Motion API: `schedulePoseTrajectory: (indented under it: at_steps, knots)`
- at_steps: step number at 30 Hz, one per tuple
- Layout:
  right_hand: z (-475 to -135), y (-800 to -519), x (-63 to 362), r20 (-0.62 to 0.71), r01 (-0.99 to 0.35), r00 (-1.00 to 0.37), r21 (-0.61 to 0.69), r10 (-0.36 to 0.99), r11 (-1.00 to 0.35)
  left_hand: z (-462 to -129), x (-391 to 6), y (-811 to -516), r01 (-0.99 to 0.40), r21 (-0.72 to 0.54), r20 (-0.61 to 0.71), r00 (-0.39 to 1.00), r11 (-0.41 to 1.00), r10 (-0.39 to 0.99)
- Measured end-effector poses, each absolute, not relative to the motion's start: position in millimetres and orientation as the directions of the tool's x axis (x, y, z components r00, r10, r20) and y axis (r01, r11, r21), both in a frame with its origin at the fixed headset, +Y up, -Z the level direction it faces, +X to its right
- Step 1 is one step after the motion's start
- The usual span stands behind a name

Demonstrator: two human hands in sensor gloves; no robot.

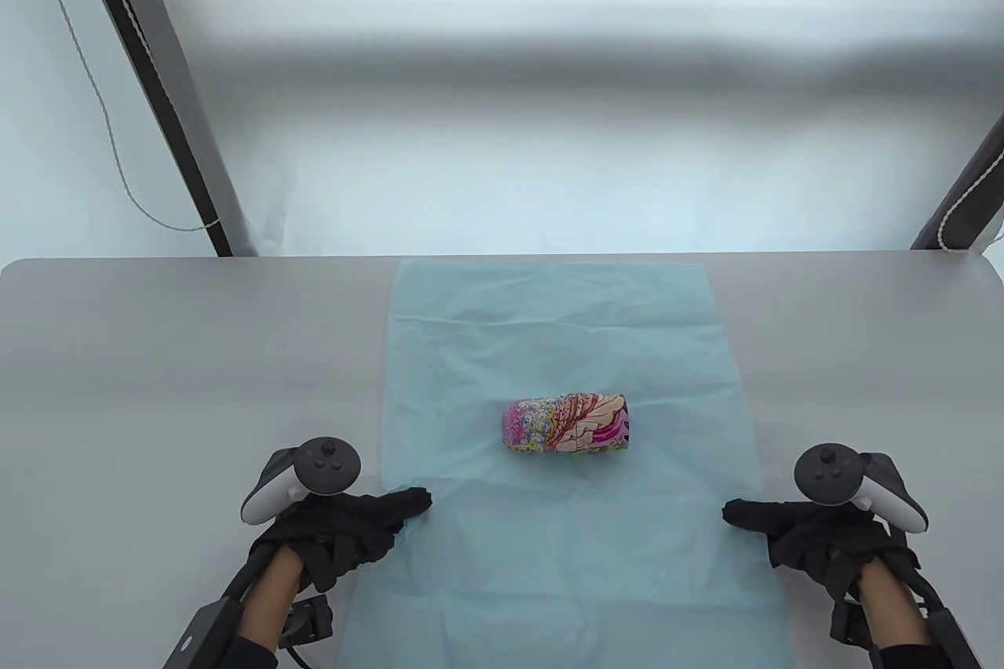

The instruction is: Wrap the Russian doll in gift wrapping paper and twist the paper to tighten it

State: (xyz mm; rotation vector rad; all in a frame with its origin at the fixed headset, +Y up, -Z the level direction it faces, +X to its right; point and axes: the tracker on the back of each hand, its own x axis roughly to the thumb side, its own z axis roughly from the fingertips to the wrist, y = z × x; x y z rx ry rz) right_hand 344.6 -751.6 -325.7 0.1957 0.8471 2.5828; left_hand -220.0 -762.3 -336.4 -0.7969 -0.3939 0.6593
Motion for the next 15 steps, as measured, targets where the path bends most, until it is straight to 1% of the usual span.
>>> schedulePoseTrajectory:
  at_steps: [2, 4, 6, 7, 8, 10, 15]
  knots:
    - [-325.0, -752.4, 346.3, 0.033, -0.372, -0.888, 0.533, 0.458, -0.760, -337.9, -218.7, -765.6, -0.384, -0.719, 0.103, 0.766, 0.580, 0.635]
    - [-323.9, -754.7, 347.8, 0.017, -0.403, -0.879, 0.512, 0.477, -0.759, -338.6, -216.5, -766.9, -0.408, -0.667, 0.123, 0.765, 0.623, 0.632]
    - [-324.0, -754.8, 346.5, 0.033, -0.395, -0.888, 0.454, 0.458, -0.798, -339.3, -213.8, -764.3, -0.404, -0.648, 0.131, 0.776, 0.646, 0.617]
    - [-324.0, -754.0, 344.8, 0.044, -0.381, -0.898, 0.417, 0.437, -0.825, -340.0, -212.9, -762.5, -0.416, -0.617, 0.134, 0.781, 0.668, 0.610]
    - [-324.3, -753.9, 343.8, 0.052, -0.374, -0.902, 0.405, 0.430, -0.834, -340.6, -212.2, -761.6, -0.422, -0.607, 0.133, 0.781, 0.673, 0.610]
    - [-324.3, -755.1, 341.7, 0.052, -0.391, -0.899, 0.352, 0.435, -0.850, -342.5, -212.7, -760.6, -0.446, -0.581, 0.108, 0.787, 0.681, 0.607]
    - [-323.6, -756.3, 344.2, 0.005, -0.443, -0.883, 0.325, 0.470, -0.836, -344.3, -215.3, -761.9, -0.494, -0.539, 0.042, 0.793, 0.682, 0.607]
